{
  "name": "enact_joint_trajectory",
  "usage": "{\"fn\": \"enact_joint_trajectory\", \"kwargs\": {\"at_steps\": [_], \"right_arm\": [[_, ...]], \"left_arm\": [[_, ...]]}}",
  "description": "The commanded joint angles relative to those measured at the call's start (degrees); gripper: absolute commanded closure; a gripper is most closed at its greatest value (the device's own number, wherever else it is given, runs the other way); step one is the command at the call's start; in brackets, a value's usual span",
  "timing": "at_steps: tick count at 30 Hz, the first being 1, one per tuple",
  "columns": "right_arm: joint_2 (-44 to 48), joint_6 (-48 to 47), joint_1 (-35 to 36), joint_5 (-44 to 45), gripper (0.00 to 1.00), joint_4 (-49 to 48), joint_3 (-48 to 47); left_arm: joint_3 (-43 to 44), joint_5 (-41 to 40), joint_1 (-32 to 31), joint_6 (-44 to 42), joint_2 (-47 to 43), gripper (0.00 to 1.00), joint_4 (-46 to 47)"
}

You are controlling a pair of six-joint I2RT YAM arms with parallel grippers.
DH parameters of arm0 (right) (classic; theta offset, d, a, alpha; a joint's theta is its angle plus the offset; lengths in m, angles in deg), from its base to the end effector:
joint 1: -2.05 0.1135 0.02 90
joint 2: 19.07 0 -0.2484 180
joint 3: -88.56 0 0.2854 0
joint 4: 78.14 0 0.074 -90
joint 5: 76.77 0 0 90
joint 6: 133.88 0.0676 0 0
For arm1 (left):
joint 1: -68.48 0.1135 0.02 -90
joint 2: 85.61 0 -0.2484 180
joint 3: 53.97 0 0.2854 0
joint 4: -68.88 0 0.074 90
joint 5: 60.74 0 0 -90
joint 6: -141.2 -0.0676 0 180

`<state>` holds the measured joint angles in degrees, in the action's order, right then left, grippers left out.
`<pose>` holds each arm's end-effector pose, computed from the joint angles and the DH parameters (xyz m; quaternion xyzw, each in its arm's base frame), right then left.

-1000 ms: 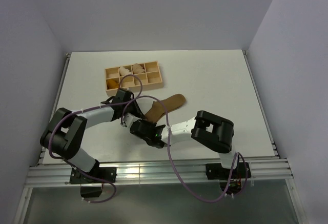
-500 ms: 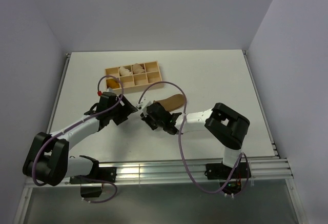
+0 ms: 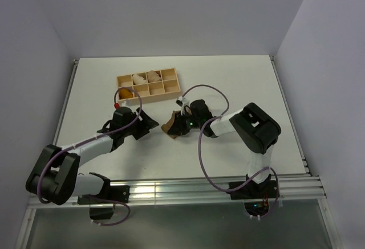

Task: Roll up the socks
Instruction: Roll the sock at the center of the board.

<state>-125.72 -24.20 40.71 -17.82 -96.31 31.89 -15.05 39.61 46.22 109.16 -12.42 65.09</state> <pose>0.2803 0.2689 0.0634 -0.2672 0.8090 0.4326 0.2951 0.2681 -0.1229 0.1040 -0.2369 0.8644 -0.3430 0.2813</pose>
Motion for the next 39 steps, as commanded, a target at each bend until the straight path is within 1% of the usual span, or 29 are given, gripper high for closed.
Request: {"fn": "enact_joint_trajectory", "kwargs": {"at_steps": [1,4,6,9,13,18,19,21,26,27,28,30,31,33,36,37,39], "right_arm": [[-3.91,8.07,-3.13,-10.25,0.99,-4.48,2.35],[-5.85,10.37,-3.94,-12.72,0.96,-5.99,2.0],[-6.99,11.08,-4.29,-13.51,0.96,-6.34,1.9],[-8.57,13.8,-5.08,-16.05,0.95,-9.59,2.26],[-10.24,16.61,-5.61,-17.9,0.95,-13.28,2.52],[-10.86,17.84,-6.13,-18.35,0.95,-13.73,2.43],[-10.95,18.28,-6.31,-18.78,0.94,-14.42,2.69],[-11.3,19.51,-6.49,-19.22,0.94,-15.92,2.79],[-12.79,22.41,-7.1,-20.19,0.93,-19.43,3.22],[-12.97,22.77,-7.19,-20.19,0.93,-20.05,3.31],[-13.14,23.03,-7.28,-20.11,0.93,-20.32,3.31],[-13.23,22.86,-7.36,-20.02,0.93,-19.88,3.14],[-13.32,22.68,-7.36,-19.93,0.92,-19.45,3.05],[-13.23,22.51,-7.36,-19.67,0.91,-19.35,3.05],[-11.83,20.67,-7.36,-17.83,0.84,-17.51,3.31],[-10.26,19.7,-7.36,-17.04,0.77,-15.59,3.66],[-8.14,17.25,-7.36,-14.58,0.69,-14.17,4.36]], "left_arm": [[1.78,0.9,-2.61,-0.3,2.65,0.28,5.63],[2.92,0.2,-4.63,0.49,6.26,0.3,6.51],[3.53,-0.15,-5.68,1.28,8.81,0.31,6.78],[3.97,-1.03,-6.91,1.9,11.44,0.32,7.92],[5.38,-1.3,-7.71,1.9,14.52,0.33,8.89],[5.82,-1.29,-8.32,2.08,17.34,0.37,9.33],[5.73,-1.38,-8.5,2.08,17.51,0.39,9.41],[5.47,-1.3,-8.76,2.16,17.95,0.41,9.59],[4.94,-1.03,-9.47,2.52,19.01,0.51,10.29],[4.59,-1.12,-9.55,2.52,19.1,0.51,10.29],[4.59,-1.21,-9.56,2.52,18.92,0.55,10.29],[4.59,-1.21,-9.64,2.34,18.92,0.57,10.12],[4.59,-1.56,-9.73,2.25,18.92,0.61,9.94],[4.85,-1.82,-9.82,1.99,19.18,0.68,9.59],[5.9,-2.0,-10.17,1.38,19.71,0.78,8.28],[6.26,-2.0,-10.26,1.11,19.97,0.8,7.84],[7.66,-2.17,-10.52,0.15,20.33,0.84,5.82]]}}
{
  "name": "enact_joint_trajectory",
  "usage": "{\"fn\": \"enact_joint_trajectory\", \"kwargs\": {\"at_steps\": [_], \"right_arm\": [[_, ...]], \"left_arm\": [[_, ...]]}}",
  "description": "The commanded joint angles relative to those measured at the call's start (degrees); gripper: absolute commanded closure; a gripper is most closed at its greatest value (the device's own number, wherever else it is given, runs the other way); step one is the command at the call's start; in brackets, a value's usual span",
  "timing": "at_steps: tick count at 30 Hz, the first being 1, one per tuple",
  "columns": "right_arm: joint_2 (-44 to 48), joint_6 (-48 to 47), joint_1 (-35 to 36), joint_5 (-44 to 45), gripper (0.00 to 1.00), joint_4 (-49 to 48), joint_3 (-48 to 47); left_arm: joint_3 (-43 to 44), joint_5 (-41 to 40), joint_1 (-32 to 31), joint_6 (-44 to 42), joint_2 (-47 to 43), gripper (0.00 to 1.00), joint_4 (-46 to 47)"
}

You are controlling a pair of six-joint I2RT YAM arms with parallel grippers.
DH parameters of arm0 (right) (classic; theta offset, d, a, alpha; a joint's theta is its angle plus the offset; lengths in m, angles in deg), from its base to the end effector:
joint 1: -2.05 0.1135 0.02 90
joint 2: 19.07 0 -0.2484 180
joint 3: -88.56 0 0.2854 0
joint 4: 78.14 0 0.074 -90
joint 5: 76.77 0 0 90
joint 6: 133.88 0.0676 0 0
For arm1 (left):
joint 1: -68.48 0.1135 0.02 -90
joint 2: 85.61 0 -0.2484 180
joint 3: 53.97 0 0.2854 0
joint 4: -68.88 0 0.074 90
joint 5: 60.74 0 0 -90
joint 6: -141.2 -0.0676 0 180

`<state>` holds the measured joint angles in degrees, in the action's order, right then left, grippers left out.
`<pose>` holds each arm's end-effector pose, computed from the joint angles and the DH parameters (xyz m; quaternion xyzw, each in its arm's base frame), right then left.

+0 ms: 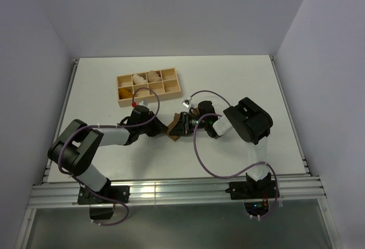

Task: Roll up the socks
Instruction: Roll the sock at the center of the board.

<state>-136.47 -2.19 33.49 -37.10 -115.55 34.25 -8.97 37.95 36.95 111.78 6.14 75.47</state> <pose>0.2877 0.2369 0.0288 -0.1570 0.7834 0.5761 0.1725 0.2766 -0.1817 0.0631 -0.1959 0.8834 -0.3502 0.2421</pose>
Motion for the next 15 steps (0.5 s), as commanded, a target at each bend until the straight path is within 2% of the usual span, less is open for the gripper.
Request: {"fn": "enact_joint_trajectory", "kwargs": {"at_steps": [1,3,6,9,15], "right_arm": [[4.79,-5.65,-0.07,5.41,0.62,6.81,2.44],[8.66,-8.8,0.02,8.64,0.55,11.01,2.71],[14.54,-14.42,0.98,12.69,0.48,18.39,2.62],[20.61,-21.18,2.74,20.86,0.44,27.61,1.05],[27.75,-33.32,13.63,45.73,0.37,41.07,-2.55]], "left_arm": [[2.03,-0.6,-1.25,-2.83,2.03,0.88,-5.27],[3.17,-1.48,-1.34,-3.88,1.95,0.92,-7.54],[4.58,-2.53,-1.34,-5.2,1.68,0.95,-10.53],[5.81,-3.85,-1.34,-6.43,0.98,0.98,-13.17],[9.06,-4.65,-1.34,-9.24,0.1,0.99,-18.01]]}}
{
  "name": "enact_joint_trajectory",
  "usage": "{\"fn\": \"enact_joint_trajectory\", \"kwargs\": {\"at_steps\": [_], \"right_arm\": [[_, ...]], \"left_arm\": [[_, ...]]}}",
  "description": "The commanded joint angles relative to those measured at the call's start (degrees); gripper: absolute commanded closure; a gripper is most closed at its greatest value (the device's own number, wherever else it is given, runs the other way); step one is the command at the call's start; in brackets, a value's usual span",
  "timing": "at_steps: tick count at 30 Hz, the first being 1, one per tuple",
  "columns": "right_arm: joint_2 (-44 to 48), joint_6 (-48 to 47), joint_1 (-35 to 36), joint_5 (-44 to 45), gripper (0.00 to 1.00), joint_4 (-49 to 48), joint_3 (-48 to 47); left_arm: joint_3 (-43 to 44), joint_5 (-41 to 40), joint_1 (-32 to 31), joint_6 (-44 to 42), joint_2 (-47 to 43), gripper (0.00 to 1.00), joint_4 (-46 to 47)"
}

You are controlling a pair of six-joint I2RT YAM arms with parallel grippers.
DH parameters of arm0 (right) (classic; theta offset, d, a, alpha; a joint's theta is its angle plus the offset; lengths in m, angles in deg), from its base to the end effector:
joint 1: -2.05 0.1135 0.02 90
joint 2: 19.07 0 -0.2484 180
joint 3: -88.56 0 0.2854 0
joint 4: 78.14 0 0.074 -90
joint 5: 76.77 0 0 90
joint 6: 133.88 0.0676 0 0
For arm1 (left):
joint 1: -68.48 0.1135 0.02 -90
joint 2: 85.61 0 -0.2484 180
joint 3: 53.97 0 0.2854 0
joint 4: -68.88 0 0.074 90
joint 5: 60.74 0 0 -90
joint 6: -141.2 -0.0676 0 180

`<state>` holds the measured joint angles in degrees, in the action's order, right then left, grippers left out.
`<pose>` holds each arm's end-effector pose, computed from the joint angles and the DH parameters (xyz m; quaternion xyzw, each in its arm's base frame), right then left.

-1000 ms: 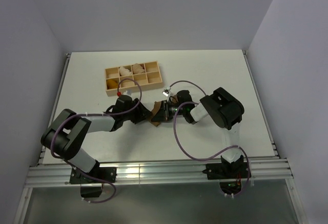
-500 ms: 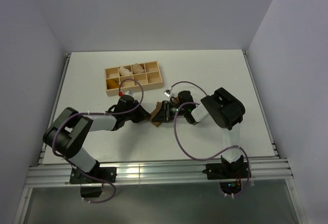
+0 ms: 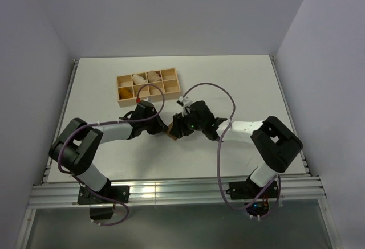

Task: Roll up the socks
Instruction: Roll the sock at the center of the board.

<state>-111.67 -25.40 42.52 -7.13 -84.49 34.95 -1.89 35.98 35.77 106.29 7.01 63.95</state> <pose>0.2653 0.2572 0.1080 -0.2480 0.8315 0.3674 0.3349 0.2879 -0.1943 0.0755 -0.1575 0.9106 -0.3014 0.2349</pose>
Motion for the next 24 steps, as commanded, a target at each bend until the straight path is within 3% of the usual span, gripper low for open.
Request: {"fn": "enact_joint_trajectory", "kwargs": {"at_steps": [1,5,12,24], "right_arm": [[2.95,-11.17,7.49,18.05,0.37,11.35,-4.05],[1.81,-17.49,14.79,33.41,0.35,15.66,-7.21],[-6.09,-25.33,24.11,48.38,0.34,19.43,-14.23],[-15.59,-29.11,27.82,52.97,0.37,21.2,-19.69]], "left_arm": [[2.33,-2.77,-0.16,-4.2,-0.77,0.99,-7.02],[3.47,-2.15,-0.16,-4.9,-0.51,0.99,-9.22],[4.0,-1.71,-0.16,-5.26,-0.07,0.99,-10.45],[4.27,-0.57,-0.16,-4.82,0.11,0.99,-10.28]]}}
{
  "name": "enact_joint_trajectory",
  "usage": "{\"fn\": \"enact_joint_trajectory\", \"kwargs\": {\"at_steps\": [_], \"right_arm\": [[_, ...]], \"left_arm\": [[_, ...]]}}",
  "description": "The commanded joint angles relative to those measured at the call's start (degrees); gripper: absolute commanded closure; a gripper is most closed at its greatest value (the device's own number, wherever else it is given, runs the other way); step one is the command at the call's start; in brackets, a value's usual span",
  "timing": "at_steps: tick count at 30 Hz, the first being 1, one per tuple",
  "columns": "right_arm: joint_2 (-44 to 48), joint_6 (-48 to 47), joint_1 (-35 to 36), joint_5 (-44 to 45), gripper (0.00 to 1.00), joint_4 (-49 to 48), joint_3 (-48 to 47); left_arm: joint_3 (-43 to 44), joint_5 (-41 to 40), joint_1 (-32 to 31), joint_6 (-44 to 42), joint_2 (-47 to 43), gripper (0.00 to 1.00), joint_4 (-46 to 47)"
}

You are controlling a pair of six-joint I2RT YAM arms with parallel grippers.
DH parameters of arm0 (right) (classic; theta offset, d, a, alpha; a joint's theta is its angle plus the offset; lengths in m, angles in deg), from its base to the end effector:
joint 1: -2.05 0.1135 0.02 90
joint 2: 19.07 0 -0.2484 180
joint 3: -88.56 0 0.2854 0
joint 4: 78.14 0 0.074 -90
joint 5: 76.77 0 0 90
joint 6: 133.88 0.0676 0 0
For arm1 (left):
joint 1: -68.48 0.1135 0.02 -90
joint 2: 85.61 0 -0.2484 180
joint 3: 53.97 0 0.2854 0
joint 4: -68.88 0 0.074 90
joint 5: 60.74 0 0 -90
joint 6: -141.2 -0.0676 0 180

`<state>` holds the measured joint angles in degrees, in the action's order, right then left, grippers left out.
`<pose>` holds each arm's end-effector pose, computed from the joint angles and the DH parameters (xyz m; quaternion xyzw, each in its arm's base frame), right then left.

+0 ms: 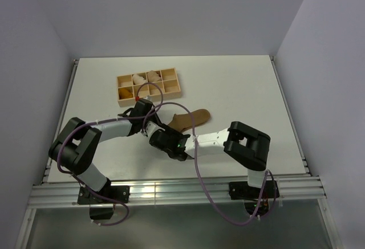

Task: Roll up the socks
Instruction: Roll the sock at the center of the board.

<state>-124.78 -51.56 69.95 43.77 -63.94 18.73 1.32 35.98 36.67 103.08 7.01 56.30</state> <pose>0.1836 0.3608 0.0839 -0.4846 0.7717 -0.0489 0.4091 0.2926 -0.1908 0.0806 -0.1436 0.9270 -0.2693 0.2182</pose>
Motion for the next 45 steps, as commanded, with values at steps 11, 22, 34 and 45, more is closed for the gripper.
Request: {"fn": "enact_joint_trajectory", "kwargs": {"at_steps": [11,22,34,45], "right_arm": [[-6.52,-0.94,0.83,1.98,0.85,0.4,-2.52],[-1.87,7.59,-5.48,-15.74,0.98,-4.08,3.02],[2.09,19.19,-20.52,-48.45,0.99,-15.24,11.11],[-3.71,33.16,-32.65,-74.48,0.99,-34.04,16.38]], "left_arm": [[0.17,0.75,-1.06,-0.11,-1.47,0.94,-1.75],[-4.13,-1.97,1.58,3.84,-7.1,0.32,-0.17],[-10.81,-4.79,4.74,7.36,-15.89,0.2,4.4],[-13.01,1.09,4.74,6.39,-13.26,0.2,12.75]]}}
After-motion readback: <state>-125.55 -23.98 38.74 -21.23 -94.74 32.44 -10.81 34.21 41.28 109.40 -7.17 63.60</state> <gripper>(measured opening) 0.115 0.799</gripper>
